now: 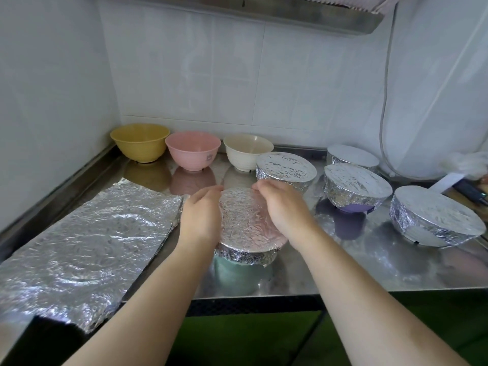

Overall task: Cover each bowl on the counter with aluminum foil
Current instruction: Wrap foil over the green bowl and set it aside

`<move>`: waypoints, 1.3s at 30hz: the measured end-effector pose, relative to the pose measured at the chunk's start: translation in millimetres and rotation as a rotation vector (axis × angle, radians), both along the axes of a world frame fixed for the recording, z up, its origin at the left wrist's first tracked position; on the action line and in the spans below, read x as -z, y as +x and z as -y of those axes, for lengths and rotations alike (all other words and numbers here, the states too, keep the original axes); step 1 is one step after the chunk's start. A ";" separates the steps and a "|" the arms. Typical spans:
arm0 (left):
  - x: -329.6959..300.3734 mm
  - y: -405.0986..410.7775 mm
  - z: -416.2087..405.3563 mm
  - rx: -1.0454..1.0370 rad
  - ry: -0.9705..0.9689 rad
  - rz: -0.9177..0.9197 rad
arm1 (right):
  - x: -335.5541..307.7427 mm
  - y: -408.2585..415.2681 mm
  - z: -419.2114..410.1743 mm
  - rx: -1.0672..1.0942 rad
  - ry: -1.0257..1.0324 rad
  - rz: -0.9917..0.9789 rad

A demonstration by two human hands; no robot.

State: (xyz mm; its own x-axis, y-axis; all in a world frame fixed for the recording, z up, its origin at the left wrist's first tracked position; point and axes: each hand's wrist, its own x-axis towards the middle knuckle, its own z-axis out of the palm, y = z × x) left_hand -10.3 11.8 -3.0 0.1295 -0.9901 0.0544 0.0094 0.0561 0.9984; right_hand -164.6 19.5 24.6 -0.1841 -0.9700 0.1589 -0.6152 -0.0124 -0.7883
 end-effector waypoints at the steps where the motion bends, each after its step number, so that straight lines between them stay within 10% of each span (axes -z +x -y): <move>1: 0.9 0.1 -0.5 0.002 0.028 -0.081 | 1.5 -2.3 1.4 0.035 0.007 0.158; 4: 3.6 -2.0 -5.2 0.000 0.185 -0.464 | 12.3 -7.7 1.6 0.103 0.108 0.668; 9: 11.0 -7.6 -12.2 -0.033 0.177 -0.587 | 31.9 -7.4 -6.3 0.142 0.089 1.046; 24: 20.7 -20.0 -50.8 -0.204 -0.057 -0.062 | 38.0 0.4 -30.2 0.276 -0.052 0.999; 30: 14.7 -4.8 -40.4 -0.242 -0.046 -0.111 | 39.2 -14.9 -30.6 0.400 -0.177 0.746; 39: 24.7 -41.0 -44.6 -0.234 0.045 -0.390 | 45.6 -0.4 -22.7 0.210 -0.154 1.012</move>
State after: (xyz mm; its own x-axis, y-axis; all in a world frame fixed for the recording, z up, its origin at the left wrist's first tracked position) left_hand -51.3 56.5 -27.7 0.3526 -0.9318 -0.0858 0.3775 0.0577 0.9242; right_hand -165.0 42.2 -21.0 -0.4627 -0.8854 -0.0447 0.3300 -0.1252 -0.9356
